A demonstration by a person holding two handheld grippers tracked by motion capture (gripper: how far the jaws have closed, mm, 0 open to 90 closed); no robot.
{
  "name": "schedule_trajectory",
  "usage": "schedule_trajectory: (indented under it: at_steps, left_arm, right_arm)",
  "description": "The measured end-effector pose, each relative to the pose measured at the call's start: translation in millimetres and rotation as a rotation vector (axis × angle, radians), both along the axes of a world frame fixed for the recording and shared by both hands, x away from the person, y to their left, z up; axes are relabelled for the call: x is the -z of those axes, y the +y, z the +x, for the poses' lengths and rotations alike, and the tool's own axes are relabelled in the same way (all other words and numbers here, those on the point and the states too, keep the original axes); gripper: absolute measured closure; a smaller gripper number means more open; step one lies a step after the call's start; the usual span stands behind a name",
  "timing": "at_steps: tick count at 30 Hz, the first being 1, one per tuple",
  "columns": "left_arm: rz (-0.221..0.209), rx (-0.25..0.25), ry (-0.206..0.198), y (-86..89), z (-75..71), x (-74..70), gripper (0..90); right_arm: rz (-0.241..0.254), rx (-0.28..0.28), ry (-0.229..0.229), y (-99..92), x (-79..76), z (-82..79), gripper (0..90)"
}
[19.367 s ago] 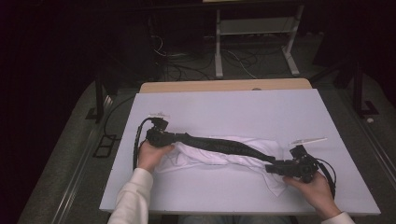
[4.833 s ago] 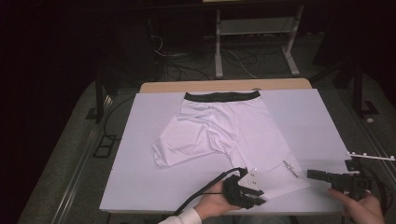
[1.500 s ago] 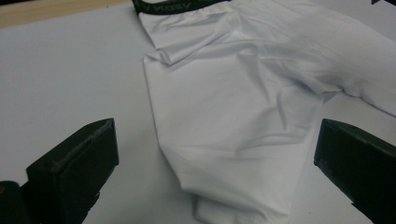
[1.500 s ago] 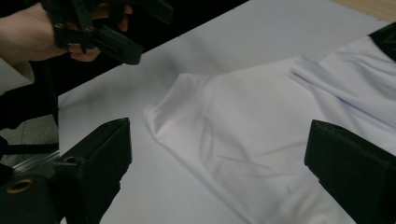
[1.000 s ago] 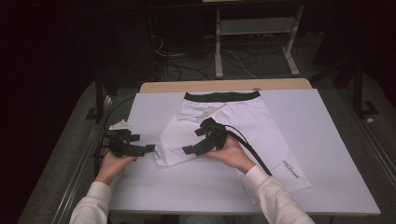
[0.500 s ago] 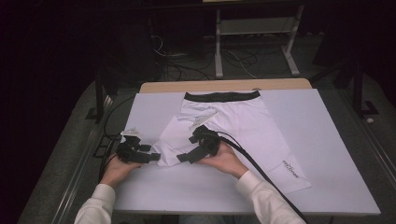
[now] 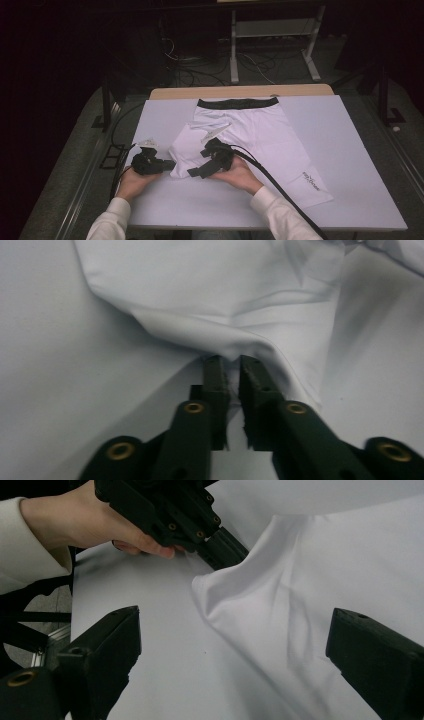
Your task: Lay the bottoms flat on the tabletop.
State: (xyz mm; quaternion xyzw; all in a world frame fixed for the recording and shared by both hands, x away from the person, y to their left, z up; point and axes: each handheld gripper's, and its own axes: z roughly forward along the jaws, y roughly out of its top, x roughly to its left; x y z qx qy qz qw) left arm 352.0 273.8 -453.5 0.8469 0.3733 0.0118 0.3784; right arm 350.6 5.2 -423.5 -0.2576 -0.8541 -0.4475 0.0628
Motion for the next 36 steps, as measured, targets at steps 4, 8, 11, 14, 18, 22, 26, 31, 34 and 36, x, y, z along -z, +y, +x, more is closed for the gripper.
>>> schedule_trajectory:
  at_steps: [4,8,11,14,18,22,26,31,34,36]
  left_arm:
    - [0.041,-0.004,-0.003,-2.2,0.3,-6.0,88.8]
    - [0.029,-0.018,-0.034,-1.7,-0.8,-25.7,89.0]
    - [0.023,-0.017,-0.068,-3.9,-2.0,-44.6,89.0]
    - [0.002,-0.009,-0.097,-8.3,-1.9,-60.8,89.1]
    - [-0.001,0.002,-0.118,-20.0,3.0,-72.0,89.1]
    - [-0.01,-0.002,-0.131,-32.3,12.7,-77.2,89.1]
    - [-0.022,-0.02,-0.135,-44.3,28.0,-81.1,89.1]
    - [-0.021,-0.044,-0.143,-56.8,55.6,-85.1,89.1]
    - [-0.02,-0.074,-0.144,-60.0,72.3,-85.6,89.1]
    - [-0.022,-0.098,-0.139,-60.5,82.4,-83.5,89.1]
  right_arm:
    - [0.002,-0.002,0.001,-0.1,1.7,-0.3,7.3]
    - [0.013,0.001,-0.001,-2.3,-1.4,-1.3,8.5]
    - [0.023,0.001,-0.004,-4.0,-4.6,-1.8,9.4]
    - [0.035,0.005,0.001,-5.5,-7.0,-2.1,10.2]
    - [0.042,0.004,0.004,-6.4,-7.3,-1.5,11.4]
    - [0.047,0.002,0.01,-7.4,-6.8,-2.6,13.5]
    - [0.041,0.005,0.004,-10.9,-5.3,-2.3,14.7]
    - [0.063,0.003,0.003,-15.3,-7.2,-1.9,26.9]
    - [0.066,0.01,-0.016,-15.3,-8.7,-1.7,37.9]
    - [0.076,0.016,-0.011,-13.8,-8.3,0.1,44.4]
